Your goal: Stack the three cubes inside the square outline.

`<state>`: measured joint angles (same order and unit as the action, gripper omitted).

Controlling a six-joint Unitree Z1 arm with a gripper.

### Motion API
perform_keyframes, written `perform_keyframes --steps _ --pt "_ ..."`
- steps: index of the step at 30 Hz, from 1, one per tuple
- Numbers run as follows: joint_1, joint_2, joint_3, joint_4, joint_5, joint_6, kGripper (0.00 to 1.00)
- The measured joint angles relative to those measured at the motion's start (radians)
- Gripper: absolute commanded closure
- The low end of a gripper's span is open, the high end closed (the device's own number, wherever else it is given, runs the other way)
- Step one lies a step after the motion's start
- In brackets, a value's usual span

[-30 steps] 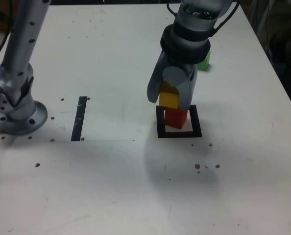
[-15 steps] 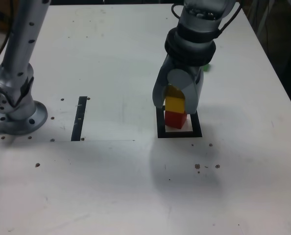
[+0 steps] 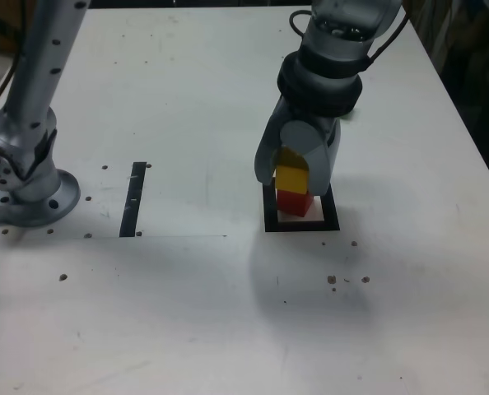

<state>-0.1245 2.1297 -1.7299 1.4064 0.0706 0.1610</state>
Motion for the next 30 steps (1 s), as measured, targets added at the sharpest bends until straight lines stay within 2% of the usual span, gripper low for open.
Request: perform_keyframes --steps 6,10,19,26,30 --pt "0.001 0.005 -0.004 0.015 0.002 0.004 0.55" --pt "0.001 0.018 -0.010 0.022 -0.010 0.014 0.46" --pt "0.001 0.022 -0.013 0.024 -0.012 0.019 0.21" --pt "0.001 0.022 -0.022 0.024 0.009 0.020 0.13" --pt "0.001 0.010 -0.030 0.042 0.042 0.020 0.10"
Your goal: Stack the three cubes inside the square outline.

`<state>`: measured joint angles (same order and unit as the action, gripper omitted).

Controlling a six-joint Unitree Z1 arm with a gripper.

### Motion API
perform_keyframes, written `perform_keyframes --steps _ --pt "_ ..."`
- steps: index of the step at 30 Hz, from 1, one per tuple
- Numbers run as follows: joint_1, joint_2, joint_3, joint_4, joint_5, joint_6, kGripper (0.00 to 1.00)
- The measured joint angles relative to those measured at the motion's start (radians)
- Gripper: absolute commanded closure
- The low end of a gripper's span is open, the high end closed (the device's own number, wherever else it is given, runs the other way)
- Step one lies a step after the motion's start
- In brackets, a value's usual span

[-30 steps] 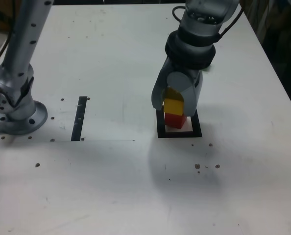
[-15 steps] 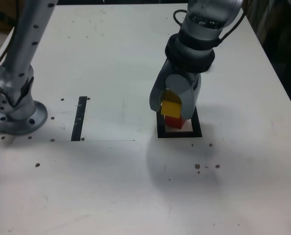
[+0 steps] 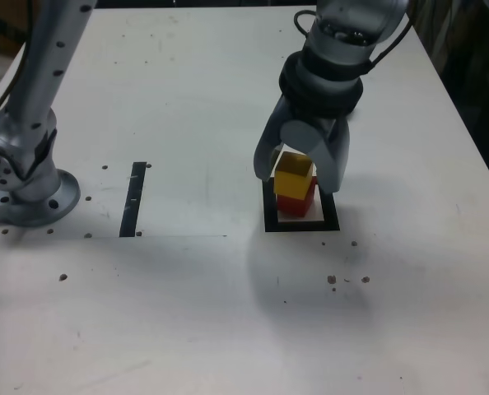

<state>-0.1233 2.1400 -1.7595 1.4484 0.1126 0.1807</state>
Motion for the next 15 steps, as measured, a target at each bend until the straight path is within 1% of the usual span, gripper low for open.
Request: perform_keyframes --steps 1,4,9,12,15 --pt "0.000 -0.012 -0.005 0.007 0.007 0.000 0.10" --pt "0.003 -0.057 -0.025 0.051 0.043 0.013 0.09" --pt "0.027 -0.164 -0.089 0.114 0.079 0.105 0.07" --pt "0.060 -0.180 -0.142 0.134 0.115 0.186 0.07" --pt "0.130 -0.169 -0.196 0.138 0.140 0.291 0.05"
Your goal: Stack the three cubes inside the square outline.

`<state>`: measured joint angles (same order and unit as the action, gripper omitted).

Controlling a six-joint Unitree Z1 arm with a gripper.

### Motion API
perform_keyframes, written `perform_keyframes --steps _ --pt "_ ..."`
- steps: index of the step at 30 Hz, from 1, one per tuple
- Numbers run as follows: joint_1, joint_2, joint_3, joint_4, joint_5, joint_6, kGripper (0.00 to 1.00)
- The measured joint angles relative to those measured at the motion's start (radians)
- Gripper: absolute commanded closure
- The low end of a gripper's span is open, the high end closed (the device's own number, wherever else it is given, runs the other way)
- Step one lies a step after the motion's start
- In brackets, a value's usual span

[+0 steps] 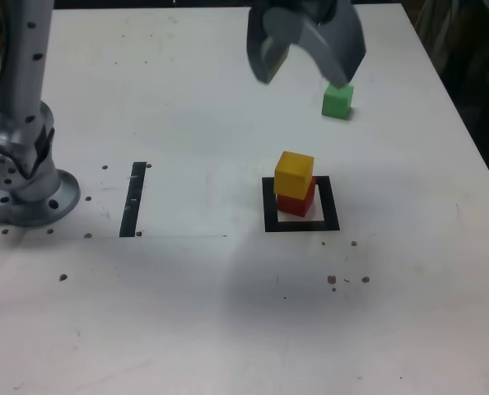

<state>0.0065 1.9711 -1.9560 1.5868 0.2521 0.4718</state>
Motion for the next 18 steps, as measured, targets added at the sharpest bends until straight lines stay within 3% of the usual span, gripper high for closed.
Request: perform_keyframes --steps 9,13,18 --pt "0.269 0.174 -0.251 0.003 0.044 0.261 0.03" --pt "0.323 0.274 -0.376 0.012 0.052 0.336 0.03" --pt "0.346 0.373 -0.422 0.015 0.052 0.374 0.04"
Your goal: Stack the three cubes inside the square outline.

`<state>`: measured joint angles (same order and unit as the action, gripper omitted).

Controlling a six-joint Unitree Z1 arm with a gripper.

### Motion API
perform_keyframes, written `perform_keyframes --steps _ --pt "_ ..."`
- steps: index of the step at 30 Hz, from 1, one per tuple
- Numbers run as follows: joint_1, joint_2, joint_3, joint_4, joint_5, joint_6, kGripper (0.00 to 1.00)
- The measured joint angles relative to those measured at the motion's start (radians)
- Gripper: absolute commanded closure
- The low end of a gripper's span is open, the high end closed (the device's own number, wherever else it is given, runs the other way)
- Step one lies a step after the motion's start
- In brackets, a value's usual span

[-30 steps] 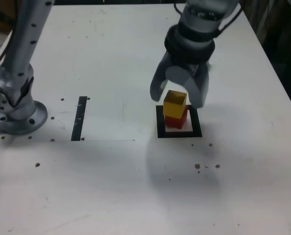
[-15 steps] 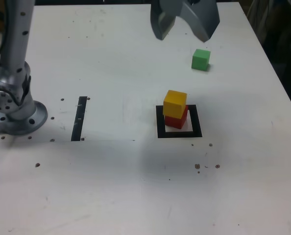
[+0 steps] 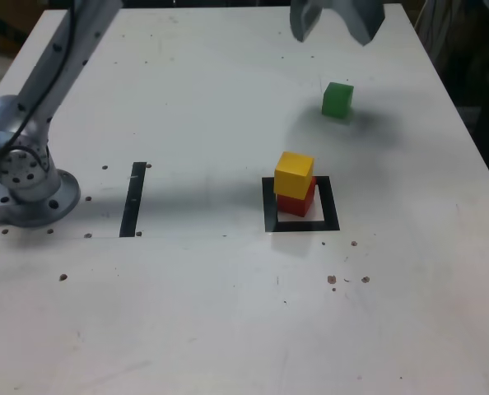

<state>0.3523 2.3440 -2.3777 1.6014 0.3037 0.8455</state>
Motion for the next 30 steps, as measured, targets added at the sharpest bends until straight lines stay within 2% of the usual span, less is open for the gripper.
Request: perform_keyframes --steps 4,10,17,21,27,30 --pt "0.003 0.083 -0.018 -0.011 0.000 0.007 0.05" --pt "0.020 0.134 -0.032 -0.037 -0.006 0.019 0.05" --pt "0.020 0.179 -0.032 -0.050 -0.054 0.032 0.09" --pt "0.014 0.181 -0.032 -0.049 -0.069 0.035 0.17" --pt "0.010 0.181 -0.032 -0.042 -0.070 0.030 0.38" --pt "0.010 0.181 -0.032 -0.042 -0.080 0.027 0.45"
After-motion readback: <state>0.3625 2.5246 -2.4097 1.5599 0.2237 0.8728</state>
